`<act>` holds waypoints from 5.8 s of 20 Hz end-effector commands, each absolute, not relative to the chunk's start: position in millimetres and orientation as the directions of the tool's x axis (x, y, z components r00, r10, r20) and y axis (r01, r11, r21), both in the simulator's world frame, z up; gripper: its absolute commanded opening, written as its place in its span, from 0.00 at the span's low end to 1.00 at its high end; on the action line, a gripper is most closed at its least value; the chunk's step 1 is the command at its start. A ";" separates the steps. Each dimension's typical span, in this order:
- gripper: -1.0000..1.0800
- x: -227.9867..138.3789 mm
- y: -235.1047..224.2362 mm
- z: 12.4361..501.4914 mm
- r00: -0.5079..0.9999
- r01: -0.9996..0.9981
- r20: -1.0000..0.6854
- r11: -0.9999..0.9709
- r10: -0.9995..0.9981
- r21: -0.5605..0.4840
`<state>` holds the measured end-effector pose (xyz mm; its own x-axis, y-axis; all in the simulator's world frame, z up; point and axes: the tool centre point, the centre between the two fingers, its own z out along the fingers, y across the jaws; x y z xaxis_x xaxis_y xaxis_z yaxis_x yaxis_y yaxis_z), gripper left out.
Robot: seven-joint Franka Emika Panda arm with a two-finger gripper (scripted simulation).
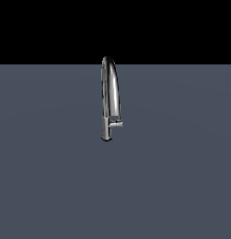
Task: Turn on the faucet by rotating a designated handle.
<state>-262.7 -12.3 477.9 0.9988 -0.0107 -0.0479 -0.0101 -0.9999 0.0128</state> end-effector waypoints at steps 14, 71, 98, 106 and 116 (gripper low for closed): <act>0.00 -240.4 -9.6 472.2 0.993 -0.060 -0.105 -0.998 -0.056 -0.032; 0.00 25.0 -23.1 243.4 0.325 -0.864 -0.924 -0.460 -0.202 -0.203; 0.00 54.5 -10.5 127.8 0.007 -0.983 -1.000 -0.185 0.001 -0.007; 0.00 36.4 -13.5 132.3 0.007 -0.983 -1.000 -0.185 0.001 -0.007; 0.00 11.2 -18.3 138.9 0.008 -0.983 -1.000 -0.185 0.002 -0.008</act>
